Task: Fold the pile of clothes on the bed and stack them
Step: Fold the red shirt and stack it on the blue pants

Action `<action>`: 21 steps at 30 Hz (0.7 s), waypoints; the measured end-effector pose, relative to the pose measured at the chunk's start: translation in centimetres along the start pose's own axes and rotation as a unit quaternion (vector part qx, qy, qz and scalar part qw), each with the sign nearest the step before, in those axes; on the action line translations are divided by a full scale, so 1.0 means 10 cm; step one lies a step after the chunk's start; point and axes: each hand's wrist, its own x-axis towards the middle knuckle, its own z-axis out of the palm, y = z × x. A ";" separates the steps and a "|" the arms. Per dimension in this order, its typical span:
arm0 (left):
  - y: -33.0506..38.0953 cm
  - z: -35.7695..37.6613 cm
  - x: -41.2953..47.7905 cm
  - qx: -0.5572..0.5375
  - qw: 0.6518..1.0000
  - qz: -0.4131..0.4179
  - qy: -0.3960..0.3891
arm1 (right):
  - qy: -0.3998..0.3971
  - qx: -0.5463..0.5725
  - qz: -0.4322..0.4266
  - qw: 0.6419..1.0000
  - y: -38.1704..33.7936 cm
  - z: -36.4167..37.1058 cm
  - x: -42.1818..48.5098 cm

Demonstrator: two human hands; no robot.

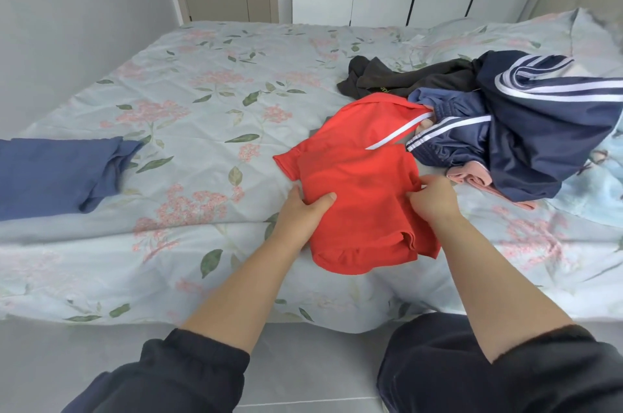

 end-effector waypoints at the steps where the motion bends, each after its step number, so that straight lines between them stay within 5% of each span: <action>1: 0.00 0.00 0.03 -0.010 1.000 -0.024 -0.004 | 0.011 0.009 0.004 1.000 0.01 0.01 0.01; 9: 0.03 0.06 -0.08 -0.152 0.959 -0.178 -0.159 | 0.071 -0.029 0.002 0.997 0.05 0.01 -0.07; 15: -0.02 0.10 -0.20 -0.156 0.967 -0.158 -0.121 | -0.009 -0.128 0.074 0.989 0.06 -0.02 -0.10; 21: -0.05 0.07 -0.32 -0.142 0.963 -0.150 -0.173 | -0.149 0.091 0.131 0.976 -0.02 -0.23 -0.09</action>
